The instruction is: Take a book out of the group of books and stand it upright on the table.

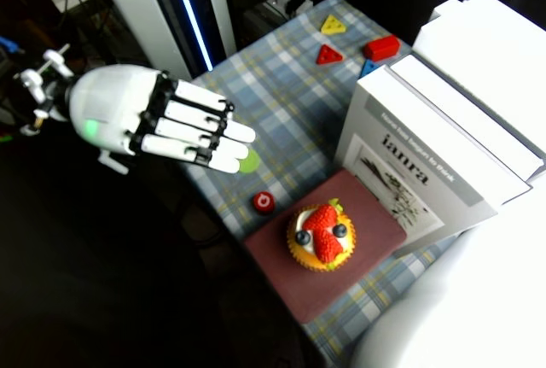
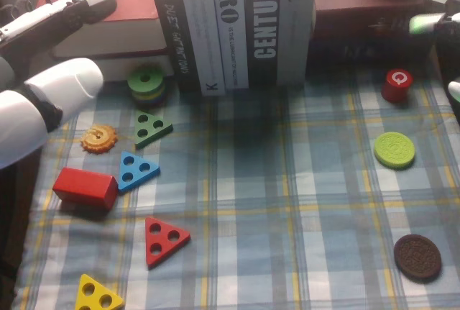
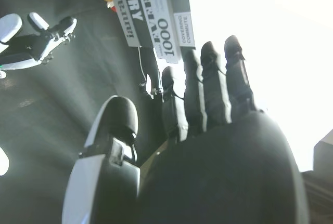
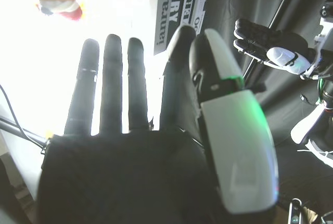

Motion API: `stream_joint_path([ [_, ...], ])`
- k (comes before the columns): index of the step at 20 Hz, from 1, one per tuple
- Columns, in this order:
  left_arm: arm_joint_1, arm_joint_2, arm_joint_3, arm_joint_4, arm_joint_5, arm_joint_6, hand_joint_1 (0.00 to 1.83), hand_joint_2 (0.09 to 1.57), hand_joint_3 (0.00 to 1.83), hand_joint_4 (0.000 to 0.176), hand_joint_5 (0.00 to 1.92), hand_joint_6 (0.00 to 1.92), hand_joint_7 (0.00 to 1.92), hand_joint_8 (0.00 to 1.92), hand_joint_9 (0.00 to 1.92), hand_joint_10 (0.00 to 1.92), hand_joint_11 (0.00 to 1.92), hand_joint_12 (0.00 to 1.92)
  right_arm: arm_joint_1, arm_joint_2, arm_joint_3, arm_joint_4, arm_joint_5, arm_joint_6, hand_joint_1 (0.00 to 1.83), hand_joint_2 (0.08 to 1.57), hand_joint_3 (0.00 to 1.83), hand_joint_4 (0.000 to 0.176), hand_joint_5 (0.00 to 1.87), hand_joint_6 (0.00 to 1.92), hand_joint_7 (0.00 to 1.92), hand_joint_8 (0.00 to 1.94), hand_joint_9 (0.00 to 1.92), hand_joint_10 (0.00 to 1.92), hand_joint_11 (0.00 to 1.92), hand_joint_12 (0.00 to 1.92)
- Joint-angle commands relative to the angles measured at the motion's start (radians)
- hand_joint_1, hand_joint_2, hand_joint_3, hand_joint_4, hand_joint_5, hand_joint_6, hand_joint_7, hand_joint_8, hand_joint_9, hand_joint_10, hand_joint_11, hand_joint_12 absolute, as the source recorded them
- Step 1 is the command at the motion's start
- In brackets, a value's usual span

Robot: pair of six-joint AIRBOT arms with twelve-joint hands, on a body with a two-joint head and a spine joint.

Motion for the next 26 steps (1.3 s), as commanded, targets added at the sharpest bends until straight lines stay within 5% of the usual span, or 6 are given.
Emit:
stream_joint_path([
  [1, -0.009, 0.001, 0.002, 0.015, -0.121, -0.007, 0.03, 1.39, 0.01, 0.176, 0.29, 0.00, 0.21, 0.00, 0.11, 0.00, 0.02, 0.21, 0.014, -0.001, 0.007, 0.009, 0.120, 0.002, 0.80, 1.35, 0.01, 0.000, 0.54, 0.00, 0.36, 0.00, 0.38, 0.02, 0.08, 0.85],
  [4, -0.009, 0.000, 0.003, 0.012, -0.117, -0.007, 0.00, 1.39, 0.01, 0.176, 0.29, 0.00, 0.21, 0.00, 0.12, 0.00, 0.04, 0.21, 0.031, -0.008, 0.015, 0.003, 0.120, 0.002, 0.72, 1.36, 0.00, 0.015, 0.51, 0.00, 0.33, 0.00, 0.33, 0.00, 0.02, 0.81],
  [9, -0.008, -0.006, 0.007, 0.006, -0.112, -0.007, 0.00, 1.39, 0.00, 0.169, 0.30, 0.00, 0.21, 0.00, 0.12, 0.00, 0.03, 0.20, 0.238, -0.055, 0.087, -0.105, 0.012, 0.002, 0.08, 1.33, 0.00, 0.141, 0.34, 0.00, 0.13, 0.00, 0.09, 0.00, 0.00, 0.29],
  [12, -0.008, -0.010, 0.011, 0.007, -0.109, -0.007, 0.00, 1.39, 0.00, 0.175, 0.30, 0.00, 0.21, 0.00, 0.12, 0.00, 0.03, 0.20, 0.358, -0.085, 0.136, -0.163, -0.075, 0.002, 0.00, 1.22, 0.00, 0.148, 0.30, 0.00, 0.03, 0.00, 0.00, 0.00, 0.00, 0.02],
  [16, -0.007, -0.016, 0.016, 0.001, -0.102, -0.007, 0.01, 1.39, 0.00, 0.176, 0.30, 0.00, 0.22, 0.00, 0.15, 0.01, 0.05, 0.21, 0.482, -0.127, 0.189, -0.231, -0.175, 0.002, 0.00, 1.09, 0.00, 0.175, 0.27, 0.00, 0.00, 0.00, 0.00, 0.00, 0.00, 0.00],
  [26, -0.006, -0.022, 0.023, -0.002, -0.084, -0.009, 0.03, 1.39, 0.00, 0.176, 0.27, 0.00, 0.22, 0.00, 0.17, 0.00, 0.04, 0.21, 0.712, -0.220, 0.283, -0.429, -0.441, -0.001, 0.00, 1.08, 0.00, 0.176, 0.33, 0.00, 0.00, 0.00, 0.00, 0.00, 0.00, 0.00],
])
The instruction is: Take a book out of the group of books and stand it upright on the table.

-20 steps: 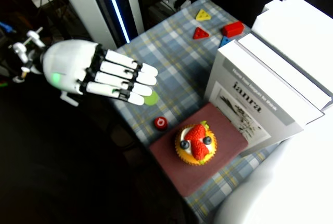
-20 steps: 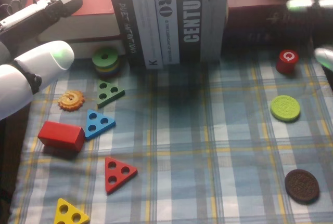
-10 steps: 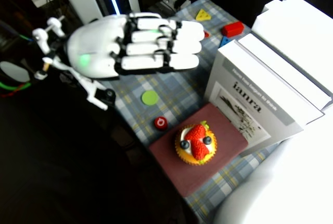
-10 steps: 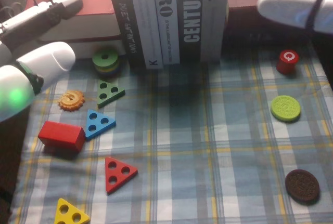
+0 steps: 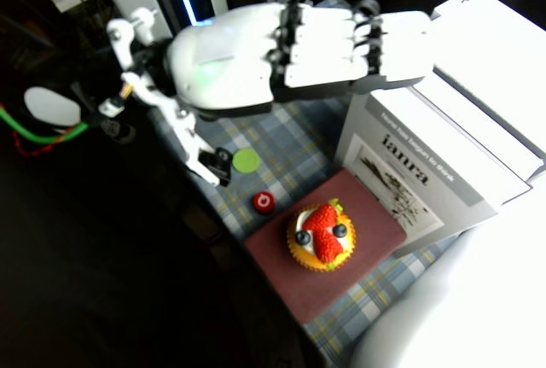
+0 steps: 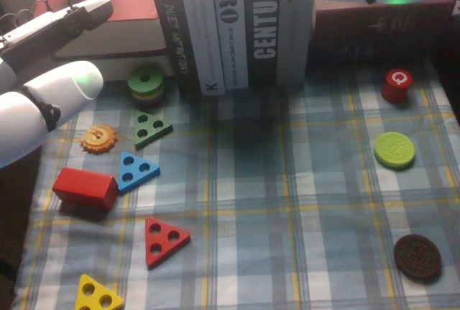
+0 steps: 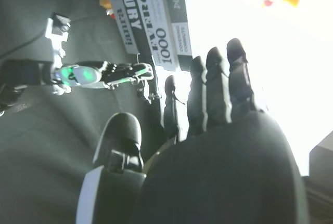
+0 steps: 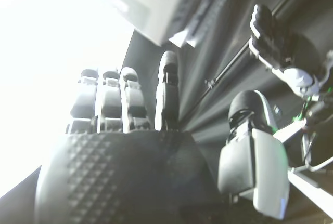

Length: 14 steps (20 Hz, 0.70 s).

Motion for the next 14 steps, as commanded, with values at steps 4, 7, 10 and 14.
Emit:
stream_joint_path([
  [4, -0.007, -0.004, 0.005, 0.019, -0.105, -0.008, 0.02, 1.39, 0.00, 0.176, 0.16, 0.00, 0.22, 0.00, 0.17, 0.00, 0.04, 0.21, 0.050, -0.017, 0.013, -0.022, 0.023, 0.002, 0.00, 1.10, 0.01, 0.176, 0.32, 0.00, 0.00, 0.00, 0.00, 0.00, 0.00, 0.00],
  [7, -0.007, -0.003, 0.004, 0.024, -0.107, -0.012, 0.04, 1.39, 0.00, 0.176, 0.11, 0.00, 0.22, 0.00, 0.19, 0.00, 0.05, 0.20, 0.060, -0.018, 0.017, -0.050, -0.024, 0.002, 0.00, 1.10, 0.00, 0.176, 0.32, 0.00, 0.00, 0.00, 0.00, 0.00, 0.00, 0.00],
  [10, -0.007, -0.003, 0.002, 0.024, -0.109, -0.013, 0.01, 1.39, 0.00, 0.176, 0.09, 0.00, 0.21, 0.00, 0.19, 0.00, 0.07, 0.20, 0.060, -0.018, 0.014, -0.074, -0.047, 0.002, 0.00, 1.11, 0.01, 0.176, 0.34, 0.01, 0.00, 0.00, 0.00, 0.00, 0.00, 0.00],
  [14, -0.007, -0.003, -0.001, 0.023, -0.115, -0.014, 0.00, 1.39, 0.00, 0.176, 0.10, 0.00, 0.22, 0.00, 0.19, 0.00, 0.06, 0.19, 0.060, -0.008, -0.008, -0.093, -0.055, 0.002, 0.00, 1.13, 0.01, 0.176, 0.35, 0.01, 0.00, 0.00, 0.00, 0.00, 0.00, 0.00],
])
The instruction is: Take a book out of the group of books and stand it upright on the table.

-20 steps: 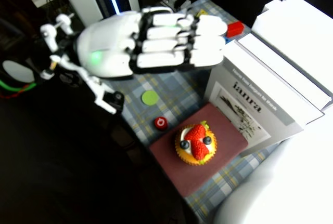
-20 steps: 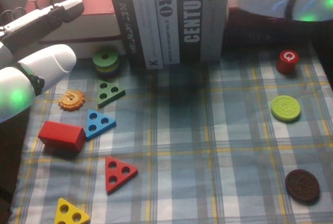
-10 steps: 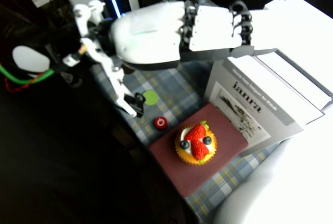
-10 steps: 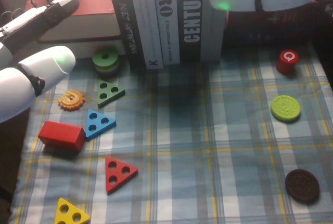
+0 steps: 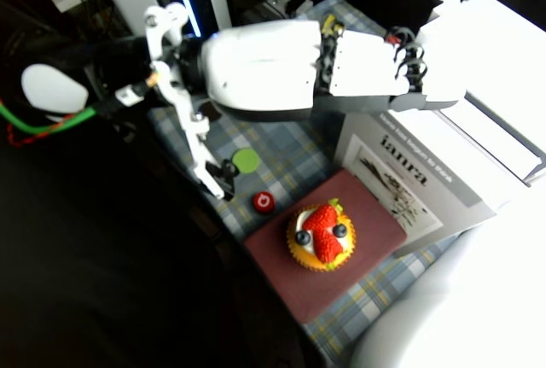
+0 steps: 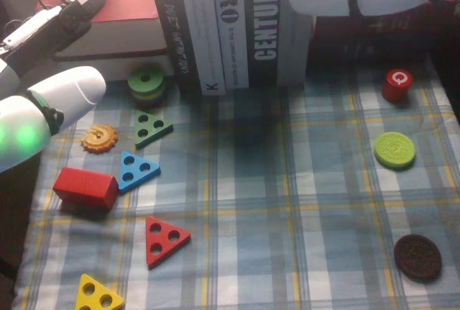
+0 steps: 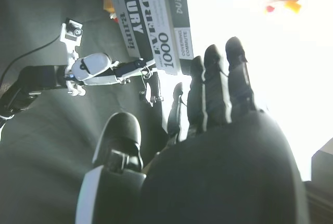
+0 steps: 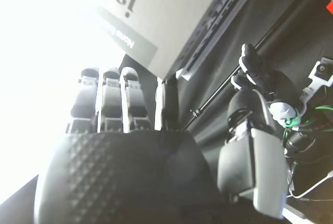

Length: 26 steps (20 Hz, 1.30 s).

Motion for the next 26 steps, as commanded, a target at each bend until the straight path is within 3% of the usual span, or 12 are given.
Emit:
stream_joint_path([
  [1, -0.007, -0.003, -0.002, 0.017, -0.134, -0.010, 0.00, 1.40, 0.00, 0.176, 0.09, 0.00, 0.21, 0.00, 0.19, 0.00, 0.06, 0.19, 0.014, 0.002, -0.008, 0.019, 0.084, 0.000, 0.00, 1.12, 0.00, 0.176, 0.36, 0.01, 0.00, 0.00, 0.00, 0.00, 0.00, 0.00],
  [11, 0.004, -0.002, -0.010, 0.013, -0.147, -0.013, 0.05, 1.39, 0.00, 0.176, 0.10, 0.00, 0.22, 0.00, 0.18, 0.00, 0.05, 0.19, -0.015, 0.051, -0.088, -0.010, 0.087, 0.000, 0.00, 1.10, 0.00, 0.176, 0.37, 0.01, 0.00, 0.00, 0.00, 0.00, 0.00, 0.00],
  [20, 0.035, 0.006, -0.020, 0.004, -0.163, -0.031, 0.03, 1.40, 0.00, 0.176, 0.10, 0.00, 0.21, 0.00, 0.16, 0.00, 0.04, 0.18, -0.127, 0.139, -0.193, 0.001, 0.208, 0.000, 0.00, 1.19, 0.01, 0.176, 0.48, 0.01, 0.00, 0.00, 0.00, 0.00, 0.00, 0.00],
  [26, 0.045, 0.010, -0.022, 0.000, -0.169, -0.039, 0.05, 1.39, 0.00, 0.176, 0.11, 0.00, 0.21, 0.00, 0.16, 0.00, 0.04, 0.18, -0.213, 0.176, -0.253, 0.011, 0.288, 0.000, 0.03, 1.25, 0.02, 0.176, 0.44, 0.00, 0.00, 0.00, 0.00, 0.00, 0.00, 0.00],
])
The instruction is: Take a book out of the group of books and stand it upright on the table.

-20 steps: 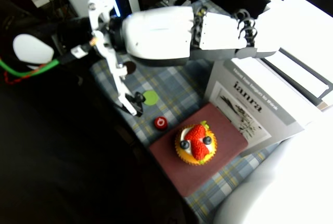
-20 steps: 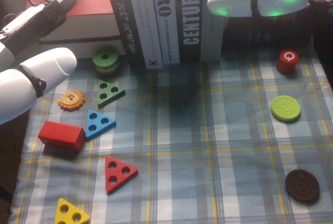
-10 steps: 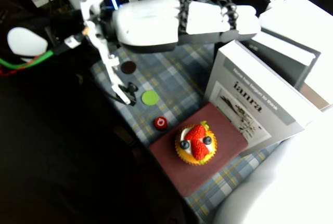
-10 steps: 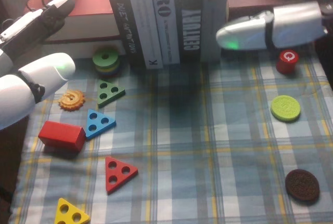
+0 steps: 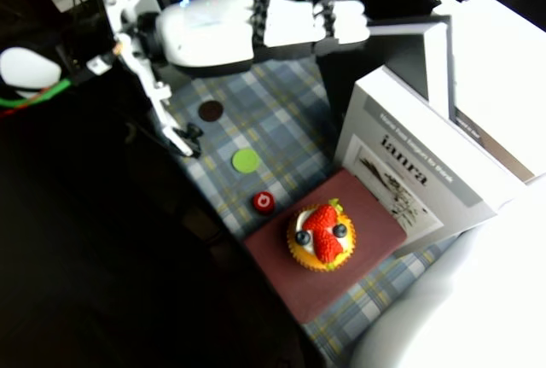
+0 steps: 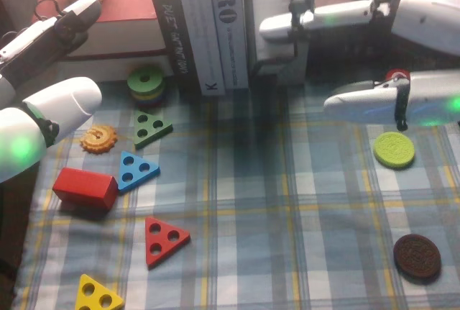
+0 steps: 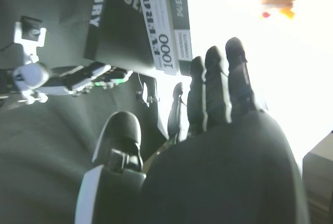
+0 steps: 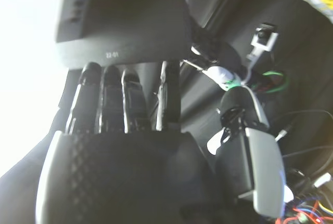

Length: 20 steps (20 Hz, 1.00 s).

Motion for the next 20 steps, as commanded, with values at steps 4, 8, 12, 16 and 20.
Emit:
stream_joint_path([
  [4, 0.002, 0.009, -0.003, 0.010, -0.134, -0.012, 0.04, 1.40, 0.00, 0.176, 0.11, 0.00, 0.22, 0.00, 0.17, 0.00, 0.06, 0.18, -0.044, 0.033, -0.044, 0.032, 0.186, 0.000, 0.26, 1.27, 0.00, 0.172, 0.55, 0.02, 0.00, 0.00, 0.00, 0.00, 0.00, 0.00],
  [8, 0.005, 0.007, -0.003, 0.004, -0.134, -0.012, 0.09, 1.40, 0.00, 0.176, 0.12, 0.00, 0.22, 0.00, 0.16, 0.00, 0.04, 0.17, -0.084, 0.058, -0.073, 0.028, 0.261, 0.001, 0.60, 1.05, 0.00, 0.054, 0.37, 0.00, 0.15, 0.02, 0.00, 0.00, 0.00, 0.00],
  [12, 0.008, 0.006, -0.003, 0.002, -0.134, -0.012, 0.04, 1.41, 0.00, 0.176, 0.11, 0.00, 0.21, 0.00, 0.17, 0.00, 0.03, 0.16, -0.108, 0.065, -0.079, -0.001, 0.314, 0.042, 0.57, 1.26, 0.00, 0.125, 0.60, 0.63, 0.47, 0.01, 0.25, 0.01, 0.03, 0.02],
  [16, 0.012, 0.004, -0.002, -0.006, -0.157, -0.023, 0.10, 1.40, 0.00, 0.176, 0.12, 0.00, 0.22, 0.00, 0.18, 0.00, 0.07, 0.18, -0.139, 0.105, -0.099, 0.004, 0.445, 0.046, 0.03, 1.23, 0.00, 0.111, 0.34, 0.00, 0.29, 0.00, 0.32, 0.00, 0.01, 0.97],
  [20, 0.032, 0.004, 0.017, -0.003, -0.215, -0.125, 0.19, 1.39, 0.00, 0.169, 0.15, 0.01, 0.22, 0.00, 0.18, 0.00, 0.05, 0.17, -0.171, 0.115, -0.101, 0.075, 0.553, 0.014, 0.61, 1.27, 0.01, 0.000, 0.71, 0.07, 0.43, 0.01, 0.30, 0.01, 0.00, 0.65],
])
